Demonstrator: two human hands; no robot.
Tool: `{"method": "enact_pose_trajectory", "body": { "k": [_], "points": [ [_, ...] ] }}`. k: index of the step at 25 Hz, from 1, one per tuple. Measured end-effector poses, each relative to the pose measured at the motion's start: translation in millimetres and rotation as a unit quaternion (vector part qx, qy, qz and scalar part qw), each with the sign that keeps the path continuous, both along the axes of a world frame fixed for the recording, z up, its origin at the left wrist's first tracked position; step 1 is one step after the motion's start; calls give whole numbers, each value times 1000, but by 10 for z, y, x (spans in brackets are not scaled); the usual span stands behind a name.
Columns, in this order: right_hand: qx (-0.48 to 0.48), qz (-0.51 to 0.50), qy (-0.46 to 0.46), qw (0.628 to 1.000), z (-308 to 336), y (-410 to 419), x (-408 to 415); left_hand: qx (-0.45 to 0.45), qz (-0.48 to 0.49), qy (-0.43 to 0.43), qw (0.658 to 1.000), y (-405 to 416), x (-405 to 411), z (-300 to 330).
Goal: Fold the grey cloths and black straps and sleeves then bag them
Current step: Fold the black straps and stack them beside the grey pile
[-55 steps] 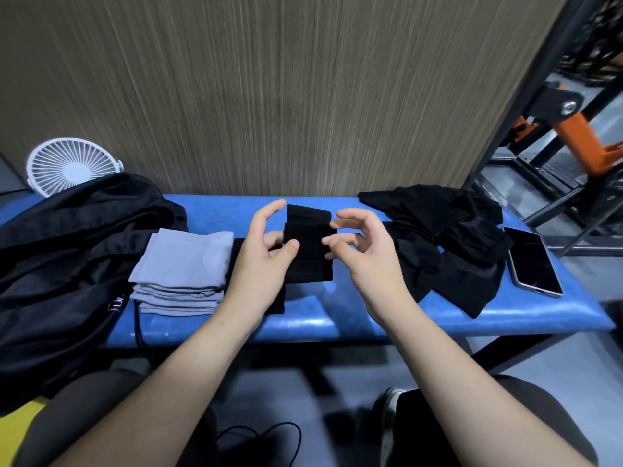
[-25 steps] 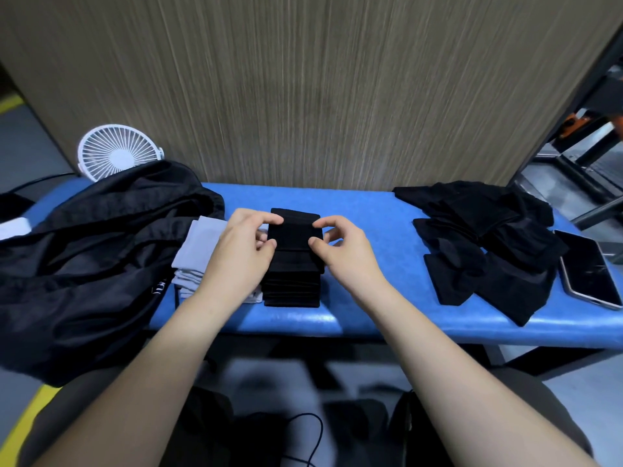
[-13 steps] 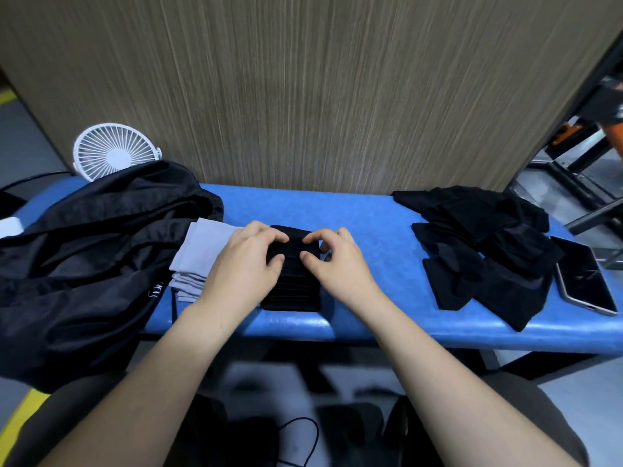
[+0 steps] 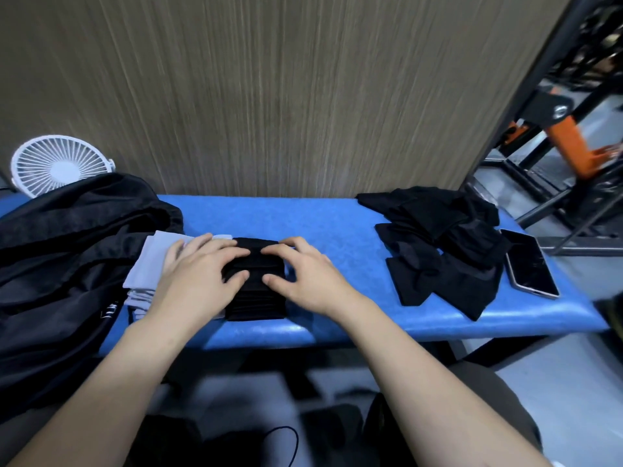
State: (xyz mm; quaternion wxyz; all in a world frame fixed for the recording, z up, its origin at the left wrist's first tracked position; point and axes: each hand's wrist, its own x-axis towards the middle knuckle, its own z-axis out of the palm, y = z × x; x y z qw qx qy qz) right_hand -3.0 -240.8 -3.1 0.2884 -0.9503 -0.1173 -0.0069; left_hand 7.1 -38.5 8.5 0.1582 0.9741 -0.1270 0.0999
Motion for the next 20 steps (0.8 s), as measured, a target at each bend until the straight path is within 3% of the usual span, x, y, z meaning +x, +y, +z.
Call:
{"method": "enact_pose_trajectory", "body": {
  "k": [5,12,20],
  "points": [
    [-3,-4,-3,1000,16,5,-6,3,0,0,1000,-9,10,-6],
    [4,-20,-30,999,120,-256,-105,-20,6,-67,998,-222,16,92],
    [-37,-95,-69,992,251,-1075,-401,-73,-85,-121,986,-971,-51,177]
  ]
}}
